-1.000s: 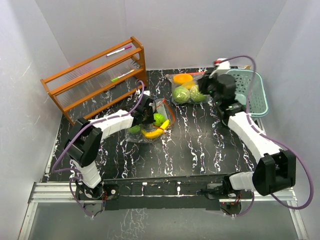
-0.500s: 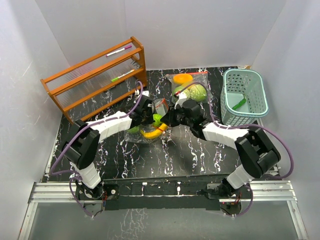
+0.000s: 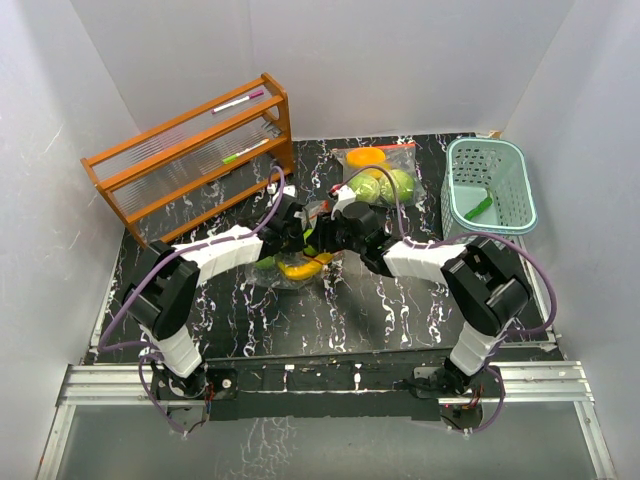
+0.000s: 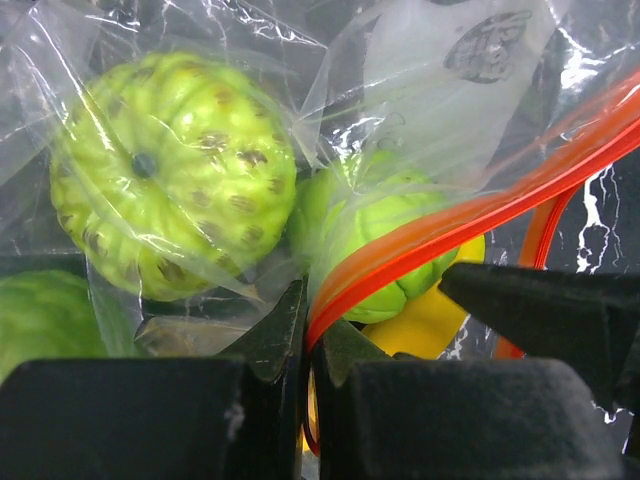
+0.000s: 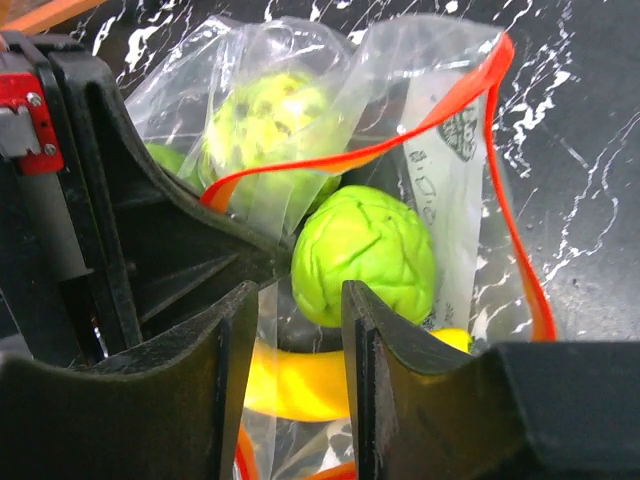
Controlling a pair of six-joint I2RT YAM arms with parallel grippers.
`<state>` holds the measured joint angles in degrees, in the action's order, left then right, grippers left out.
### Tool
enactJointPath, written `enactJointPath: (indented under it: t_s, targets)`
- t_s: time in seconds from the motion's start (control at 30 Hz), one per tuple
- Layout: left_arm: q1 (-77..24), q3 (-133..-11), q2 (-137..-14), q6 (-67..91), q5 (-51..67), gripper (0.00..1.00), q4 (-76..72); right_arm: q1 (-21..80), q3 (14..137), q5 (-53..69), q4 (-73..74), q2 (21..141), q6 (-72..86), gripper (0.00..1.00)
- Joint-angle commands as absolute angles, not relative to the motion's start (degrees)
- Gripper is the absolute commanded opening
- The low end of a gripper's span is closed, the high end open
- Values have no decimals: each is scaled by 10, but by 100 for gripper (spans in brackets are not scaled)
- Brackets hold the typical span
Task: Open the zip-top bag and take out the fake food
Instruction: Pick up the fake fruit from the zipper food storage bag.
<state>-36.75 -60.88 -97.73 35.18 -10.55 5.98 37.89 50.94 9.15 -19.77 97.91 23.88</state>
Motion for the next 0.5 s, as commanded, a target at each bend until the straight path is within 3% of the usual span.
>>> enactJointPath:
  t_s: [0.0, 0.23, 0.47]
  targets:
    - [-366, -595, -942, 360, -114, 0, 62, 393, 550, 8, -215, 987, 181, 45]
    - [-365, -595, -935, 361, -98, 0, 55, 407, 575, -33, -210, 1046, 151, 66]
    - [-363, -589, -927, 361, -102, 0, 54, 423, 587, -67, -203, 1103, 146, 69]
